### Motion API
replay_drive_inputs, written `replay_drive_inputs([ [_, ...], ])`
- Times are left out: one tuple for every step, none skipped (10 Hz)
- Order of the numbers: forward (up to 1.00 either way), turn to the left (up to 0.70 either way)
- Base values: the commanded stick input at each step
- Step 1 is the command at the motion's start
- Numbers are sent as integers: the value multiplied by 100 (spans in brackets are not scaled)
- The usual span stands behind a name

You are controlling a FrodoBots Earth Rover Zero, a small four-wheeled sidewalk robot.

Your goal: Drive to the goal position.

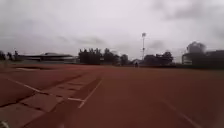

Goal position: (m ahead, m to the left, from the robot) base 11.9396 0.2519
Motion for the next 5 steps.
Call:
replay_drive_inputs([
  [50,0],
  [50,0],
  [50,0],
  [50,0],
  [50,0],
])
